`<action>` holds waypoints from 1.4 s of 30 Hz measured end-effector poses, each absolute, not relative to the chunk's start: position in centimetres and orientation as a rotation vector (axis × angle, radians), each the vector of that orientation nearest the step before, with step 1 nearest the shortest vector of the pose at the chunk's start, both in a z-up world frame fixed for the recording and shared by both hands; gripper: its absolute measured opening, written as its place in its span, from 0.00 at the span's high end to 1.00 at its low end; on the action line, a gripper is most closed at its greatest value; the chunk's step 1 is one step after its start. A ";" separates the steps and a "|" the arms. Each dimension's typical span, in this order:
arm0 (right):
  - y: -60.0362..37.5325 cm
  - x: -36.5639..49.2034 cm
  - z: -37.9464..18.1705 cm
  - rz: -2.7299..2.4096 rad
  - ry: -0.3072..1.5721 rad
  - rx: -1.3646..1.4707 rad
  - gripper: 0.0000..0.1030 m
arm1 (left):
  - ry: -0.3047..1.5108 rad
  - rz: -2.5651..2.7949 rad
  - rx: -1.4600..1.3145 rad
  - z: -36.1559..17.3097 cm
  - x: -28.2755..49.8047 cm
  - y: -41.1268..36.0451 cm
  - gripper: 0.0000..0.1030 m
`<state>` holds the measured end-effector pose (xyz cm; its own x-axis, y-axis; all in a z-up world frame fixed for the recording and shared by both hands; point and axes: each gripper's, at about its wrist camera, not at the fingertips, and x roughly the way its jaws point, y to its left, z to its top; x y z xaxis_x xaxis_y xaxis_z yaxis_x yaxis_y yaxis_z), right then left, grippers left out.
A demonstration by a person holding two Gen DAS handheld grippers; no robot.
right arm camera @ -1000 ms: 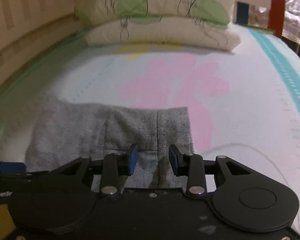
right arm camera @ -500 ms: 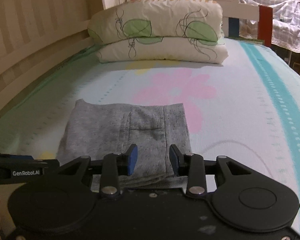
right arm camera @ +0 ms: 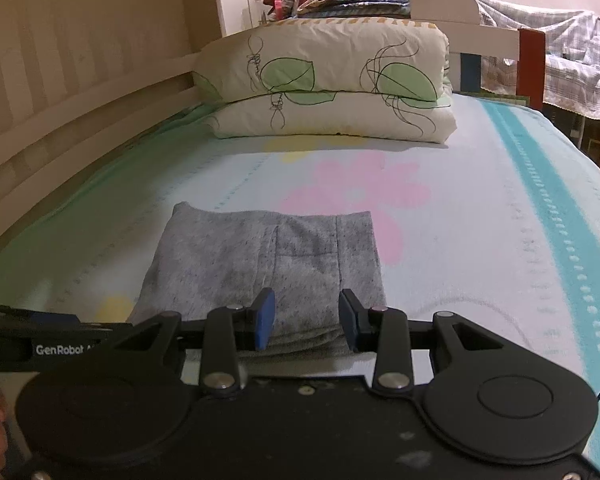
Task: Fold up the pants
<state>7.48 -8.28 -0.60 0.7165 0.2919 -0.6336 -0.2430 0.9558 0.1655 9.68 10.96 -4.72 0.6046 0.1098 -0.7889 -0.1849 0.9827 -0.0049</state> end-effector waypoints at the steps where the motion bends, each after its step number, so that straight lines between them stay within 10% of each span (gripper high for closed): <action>1: -8.3 7.3 -0.6 0.299 0.713 0.067 0.63 | 0.906 0.174 -0.092 -4.7 9.5 10.9 0.39; 42: -8.1 6.3 -1.0 0.285 0.743 0.037 0.63 | 0.912 0.150 -0.064 -4.5 8.7 8.9 0.36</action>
